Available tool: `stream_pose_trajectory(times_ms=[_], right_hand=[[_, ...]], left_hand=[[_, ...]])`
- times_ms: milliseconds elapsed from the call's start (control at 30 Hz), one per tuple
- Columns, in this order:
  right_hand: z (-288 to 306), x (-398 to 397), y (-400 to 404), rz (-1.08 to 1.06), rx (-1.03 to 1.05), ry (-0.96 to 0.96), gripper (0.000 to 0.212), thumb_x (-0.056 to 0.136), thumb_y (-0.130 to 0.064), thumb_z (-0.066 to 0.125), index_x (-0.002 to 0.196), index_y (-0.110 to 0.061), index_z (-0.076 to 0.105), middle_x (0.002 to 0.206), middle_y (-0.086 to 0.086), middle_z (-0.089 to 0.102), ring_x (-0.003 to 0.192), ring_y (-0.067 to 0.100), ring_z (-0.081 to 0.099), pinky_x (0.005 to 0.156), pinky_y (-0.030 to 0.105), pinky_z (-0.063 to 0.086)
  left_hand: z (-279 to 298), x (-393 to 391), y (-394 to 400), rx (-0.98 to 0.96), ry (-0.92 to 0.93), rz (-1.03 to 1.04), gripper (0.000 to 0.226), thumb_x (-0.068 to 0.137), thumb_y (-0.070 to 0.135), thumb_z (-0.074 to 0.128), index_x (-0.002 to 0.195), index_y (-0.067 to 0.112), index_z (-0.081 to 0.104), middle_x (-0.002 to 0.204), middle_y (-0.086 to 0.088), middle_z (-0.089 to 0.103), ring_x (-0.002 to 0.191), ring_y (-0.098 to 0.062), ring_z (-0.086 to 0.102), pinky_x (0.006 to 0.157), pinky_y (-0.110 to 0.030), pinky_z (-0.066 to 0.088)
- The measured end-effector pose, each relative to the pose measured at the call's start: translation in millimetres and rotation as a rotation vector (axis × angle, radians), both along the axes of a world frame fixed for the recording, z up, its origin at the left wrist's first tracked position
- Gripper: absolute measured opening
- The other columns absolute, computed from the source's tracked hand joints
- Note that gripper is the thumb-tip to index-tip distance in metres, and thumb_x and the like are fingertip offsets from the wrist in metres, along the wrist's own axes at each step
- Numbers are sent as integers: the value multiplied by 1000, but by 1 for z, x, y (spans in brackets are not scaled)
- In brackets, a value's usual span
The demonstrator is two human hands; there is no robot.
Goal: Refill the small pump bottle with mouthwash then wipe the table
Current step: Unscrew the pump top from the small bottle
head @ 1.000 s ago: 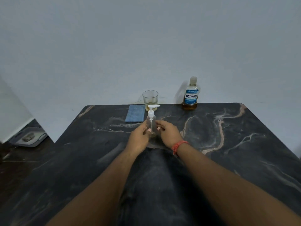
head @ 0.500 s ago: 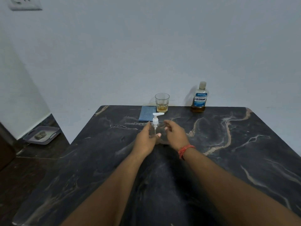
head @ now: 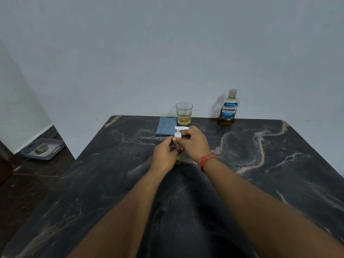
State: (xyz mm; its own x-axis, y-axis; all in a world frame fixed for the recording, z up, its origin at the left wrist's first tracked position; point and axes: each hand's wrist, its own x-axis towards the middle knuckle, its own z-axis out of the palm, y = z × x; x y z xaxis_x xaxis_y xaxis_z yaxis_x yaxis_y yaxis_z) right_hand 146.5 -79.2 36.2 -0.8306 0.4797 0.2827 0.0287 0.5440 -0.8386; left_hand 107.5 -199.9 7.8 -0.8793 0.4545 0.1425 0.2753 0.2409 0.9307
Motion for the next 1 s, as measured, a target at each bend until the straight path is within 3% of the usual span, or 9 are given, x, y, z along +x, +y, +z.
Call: stream_pose_trajectory(times_ms=[167, 300, 400, 567, 667, 767, 900, 1000], right_hand=[[5, 1, 7, 125, -87, -16, 22, 82, -13, 77, 102, -3, 72, 101, 1, 59, 85, 0, 55, 67, 5, 43], [7, -1, 18, 265, -87, -104, 17, 90, -15, 69, 106, -10, 73, 113, 1, 64, 103, 8, 60, 92, 29, 47], [8, 0, 19, 297, -117, -128, 25, 91, -18, 69, 115, -11, 69, 120, 1, 56, 111, 13, 57, 98, 30, 48], [3, 1, 9, 184, -263, 17, 37, 80, -19, 80, 109, -11, 59, 92, 5, 57, 84, 15, 59, 85, 41, 55], [3, 2, 7, 161, -296, 64, 42, 81, -12, 78, 117, -12, 55, 89, 7, 65, 86, 16, 64, 86, 35, 55], [4, 4, 11, 190, -324, 39, 48, 84, -13, 74, 126, -18, 52, 97, -1, 73, 98, 14, 68, 93, 35, 54], [3, 7, 16, 236, -336, 4, 67, 86, -12, 72, 144, -23, 41, 113, -10, 66, 107, 6, 63, 87, 24, 53], [0, 7, 15, 204, -252, 27, 63, 83, -17, 77, 137, -21, 45, 107, -5, 62, 104, 10, 60, 90, 25, 51]], left_hand=[[-3, 0, 1, 8, 21, 12, 40, 92, 18, 72, 129, 29, 63, 106, 11, 73, 100, -4, 68, 76, -23, 59], [-1, 0, 0, -3, 16, 1, 46, 91, 18, 73, 135, 28, 60, 103, 16, 72, 95, 1, 68, 72, -11, 50], [-1, -1, 1, -6, 14, 2, 45, 91, 19, 73, 134, 28, 60, 105, 14, 73, 95, 0, 69, 77, -15, 54], [-5, -2, 2, -9, 19, 16, 41, 90, 23, 74, 129, 27, 62, 107, 12, 72, 100, -2, 67, 82, -21, 55], [-6, -3, 2, 2, 19, 10, 40, 89, 22, 75, 127, 28, 64, 104, 12, 73, 100, -3, 68, 84, -22, 55], [-5, -2, 2, 21, 24, 2, 37, 89, 22, 75, 125, 29, 65, 103, 12, 74, 98, -1, 68, 89, -28, 56], [-8, -1, 3, 41, 19, 2, 32, 89, 20, 75, 113, 39, 64, 99, 12, 75, 96, -3, 69, 91, -35, 57], [-9, -2, 3, 51, 36, 6, 37, 88, 20, 76, 114, 42, 62, 99, 10, 75, 96, -5, 70, 90, -39, 59]])
